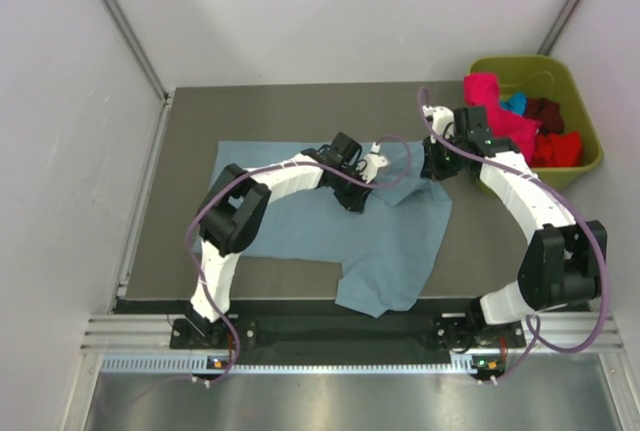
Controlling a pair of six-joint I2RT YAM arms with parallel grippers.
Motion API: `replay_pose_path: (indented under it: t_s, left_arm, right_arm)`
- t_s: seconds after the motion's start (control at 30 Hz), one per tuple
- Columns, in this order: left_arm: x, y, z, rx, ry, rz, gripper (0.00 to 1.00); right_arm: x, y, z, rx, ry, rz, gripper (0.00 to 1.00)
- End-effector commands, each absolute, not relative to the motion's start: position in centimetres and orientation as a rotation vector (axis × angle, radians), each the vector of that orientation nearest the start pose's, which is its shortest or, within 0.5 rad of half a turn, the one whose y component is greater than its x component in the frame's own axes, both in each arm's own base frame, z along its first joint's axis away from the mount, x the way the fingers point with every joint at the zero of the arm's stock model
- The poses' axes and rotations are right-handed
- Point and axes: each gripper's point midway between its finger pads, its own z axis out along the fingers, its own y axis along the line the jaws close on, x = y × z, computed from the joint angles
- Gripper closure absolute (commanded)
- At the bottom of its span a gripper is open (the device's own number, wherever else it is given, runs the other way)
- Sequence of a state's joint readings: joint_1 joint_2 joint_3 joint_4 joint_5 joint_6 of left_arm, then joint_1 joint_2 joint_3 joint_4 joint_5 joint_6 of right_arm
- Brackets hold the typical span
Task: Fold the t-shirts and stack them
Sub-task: Fold the tshirt
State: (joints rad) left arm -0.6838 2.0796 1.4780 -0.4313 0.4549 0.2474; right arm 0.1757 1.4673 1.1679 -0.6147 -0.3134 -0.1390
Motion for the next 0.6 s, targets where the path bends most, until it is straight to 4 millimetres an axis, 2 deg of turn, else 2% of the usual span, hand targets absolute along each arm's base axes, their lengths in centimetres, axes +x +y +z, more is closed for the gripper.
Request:
replay_pose_path:
  t_s: [0.0,0.03,0.1,0.17,0.2,0.23,0.27,0.3,0.33,0.5,0.57]
  left_arm:
    - [38.5,-38.2,5.8,1.206,2.107,-0.665,0.69]
    - [38.7,-38.5,4.4,1.183,2.160,-0.676,0.69]
    - [40.2,-39.3,5.2,1.146,2.141,-0.665,0.68]
    - [40.8,-39.9,4.9,1.127,2.131,-0.670,0.67]
    - [41.5,-40.4,5.7,1.112,2.114,-0.673,0.66]
    - [41.8,-40.6,5.8,1.110,2.114,-0.673,0.66]
    - [41.9,-40.8,5.1,1.106,2.133,-0.677,0.66]
    - [42.2,-41.2,5.7,1.103,2.128,-0.680,0.66]
    - [42.3,-41.2,5.3,1.102,2.139,-0.684,0.66]
    - [42.1,-41.9,5.6,1.098,2.136,-0.735,0.70]
    - [41.7,-42.0,6.0,1.101,2.137,-0.759,0.80]
  right_arm:
    - [36.3,11.7,17.0,-0.557,2.325,0.386,1.00]
    - [36.2,11.6,17.1,-0.556,2.326,0.383,1.00]
    - [36.1,11.5,17.3,-0.561,2.327,0.379,1.00]
    - [35.9,11.5,17.2,-0.563,2.329,0.381,1.00]
    - [35.8,11.5,17.3,-0.563,2.328,0.378,1.00]
    - [35.7,11.6,17.2,-0.564,2.329,0.384,1.00]
    - [35.7,11.5,17.1,-0.561,2.331,0.386,1.00]
    - [35.6,11.6,17.0,-0.562,2.332,0.389,1.00]
    - [35.6,11.6,17.1,-0.559,2.327,0.390,1.00]
    - [35.4,11.6,17.0,-0.554,2.323,0.389,1.00]
    - [35.4,11.5,16.8,-0.550,2.322,0.387,1.00]
